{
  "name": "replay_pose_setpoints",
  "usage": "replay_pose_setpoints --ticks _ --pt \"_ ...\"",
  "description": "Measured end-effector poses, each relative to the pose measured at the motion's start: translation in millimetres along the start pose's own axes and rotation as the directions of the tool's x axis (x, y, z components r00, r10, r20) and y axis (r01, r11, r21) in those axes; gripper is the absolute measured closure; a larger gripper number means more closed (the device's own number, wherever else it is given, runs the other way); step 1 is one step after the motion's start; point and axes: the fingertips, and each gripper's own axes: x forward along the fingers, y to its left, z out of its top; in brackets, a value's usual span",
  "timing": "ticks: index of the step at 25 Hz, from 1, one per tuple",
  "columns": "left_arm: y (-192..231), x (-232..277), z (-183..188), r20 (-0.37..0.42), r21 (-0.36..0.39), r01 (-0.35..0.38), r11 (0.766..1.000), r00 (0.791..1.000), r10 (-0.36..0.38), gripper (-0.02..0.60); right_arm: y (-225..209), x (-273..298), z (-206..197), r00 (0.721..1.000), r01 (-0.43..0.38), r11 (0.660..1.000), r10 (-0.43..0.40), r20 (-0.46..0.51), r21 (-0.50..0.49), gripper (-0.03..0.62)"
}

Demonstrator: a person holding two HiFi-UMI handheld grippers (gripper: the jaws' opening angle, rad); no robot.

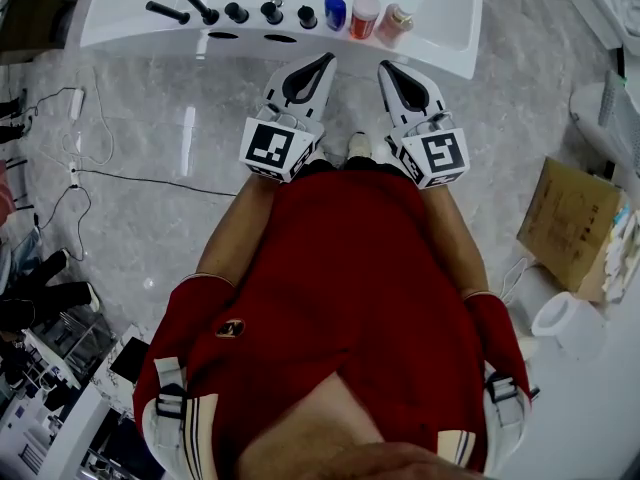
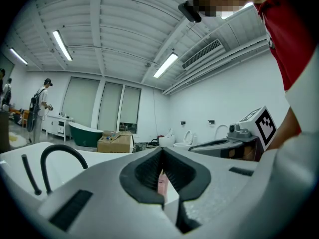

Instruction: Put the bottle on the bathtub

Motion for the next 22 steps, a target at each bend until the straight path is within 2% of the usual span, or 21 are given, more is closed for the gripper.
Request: replay_pose_setpoints --ticks 22 --pt "-3.2 -3.9 2.2 -0.004 0.012 0.003 1.000 1.000 -0.003 0.575 11.7 -2.1 2.3 0.999 -0.030 1.000 0.030 0.015 0.006 0.596"
